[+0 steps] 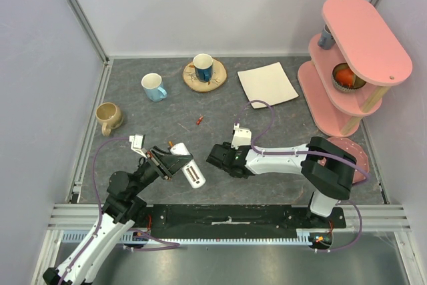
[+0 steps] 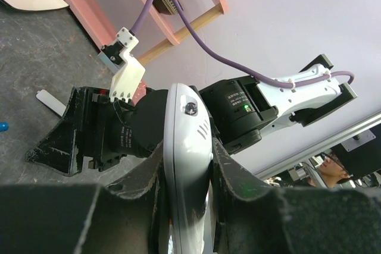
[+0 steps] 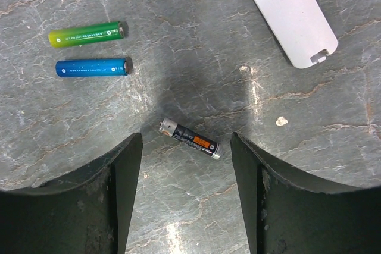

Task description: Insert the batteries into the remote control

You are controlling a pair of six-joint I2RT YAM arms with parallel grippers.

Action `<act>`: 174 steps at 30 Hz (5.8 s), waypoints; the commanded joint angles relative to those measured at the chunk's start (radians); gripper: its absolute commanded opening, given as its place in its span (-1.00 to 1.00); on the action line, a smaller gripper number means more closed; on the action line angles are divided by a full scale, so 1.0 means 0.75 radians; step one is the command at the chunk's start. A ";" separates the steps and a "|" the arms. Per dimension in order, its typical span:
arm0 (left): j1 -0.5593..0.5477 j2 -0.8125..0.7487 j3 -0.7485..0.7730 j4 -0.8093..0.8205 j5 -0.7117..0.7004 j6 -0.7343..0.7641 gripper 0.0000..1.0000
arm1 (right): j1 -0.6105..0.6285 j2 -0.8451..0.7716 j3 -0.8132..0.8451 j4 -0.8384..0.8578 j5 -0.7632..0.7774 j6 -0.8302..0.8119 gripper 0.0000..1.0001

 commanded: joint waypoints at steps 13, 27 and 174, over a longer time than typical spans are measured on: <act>0.008 -0.012 -0.200 0.026 -0.013 0.027 -0.96 | 0.022 0.032 0.093 -0.162 0.000 0.289 0.47; 0.008 -0.066 -0.211 0.009 -0.013 0.019 -0.96 | 0.009 0.101 0.089 -0.168 -0.005 0.428 0.29; 0.006 -0.096 -0.227 -0.032 0.014 0.023 -0.96 | -0.210 -0.013 0.046 0.038 -0.137 -0.106 0.18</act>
